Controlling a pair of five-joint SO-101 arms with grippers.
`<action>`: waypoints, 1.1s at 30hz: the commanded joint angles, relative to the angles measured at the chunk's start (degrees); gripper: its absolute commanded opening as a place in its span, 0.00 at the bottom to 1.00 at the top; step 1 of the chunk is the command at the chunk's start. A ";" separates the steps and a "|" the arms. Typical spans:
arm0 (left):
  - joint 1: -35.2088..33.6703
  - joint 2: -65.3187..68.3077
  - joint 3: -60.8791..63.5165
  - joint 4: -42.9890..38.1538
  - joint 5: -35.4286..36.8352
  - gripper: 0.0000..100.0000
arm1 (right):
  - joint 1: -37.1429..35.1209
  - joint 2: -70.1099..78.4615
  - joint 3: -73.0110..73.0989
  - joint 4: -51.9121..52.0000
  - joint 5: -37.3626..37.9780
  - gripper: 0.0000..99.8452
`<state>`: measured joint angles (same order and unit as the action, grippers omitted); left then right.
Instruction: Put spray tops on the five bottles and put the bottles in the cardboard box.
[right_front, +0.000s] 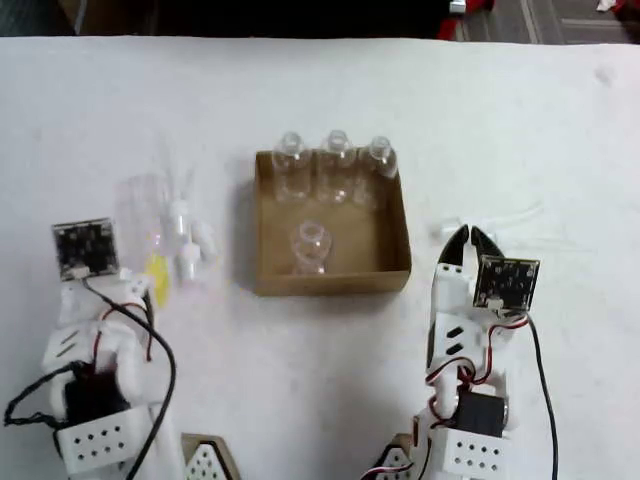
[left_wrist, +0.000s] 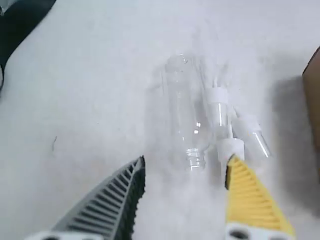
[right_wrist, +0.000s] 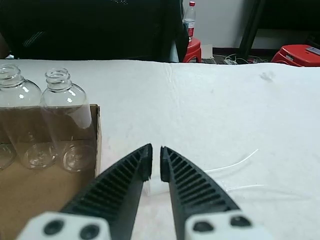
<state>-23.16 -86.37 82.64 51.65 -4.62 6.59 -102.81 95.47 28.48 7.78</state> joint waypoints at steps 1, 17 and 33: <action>0.75 -2.95 5.71 -8.00 -0.70 0.24 | -0.22 -0.48 1.32 -1.19 0.79 0.02; 1.71 -0.13 2.37 -4.66 -3.78 0.24 | -0.40 -0.48 1.32 -1.10 0.79 0.02; 1.36 67.38 -30.95 -5.10 -3.52 0.24 | -0.40 -0.48 1.32 -1.19 0.79 0.02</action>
<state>-22.11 -32.75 63.74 41.36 -7.78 6.59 -102.81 95.47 28.48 7.78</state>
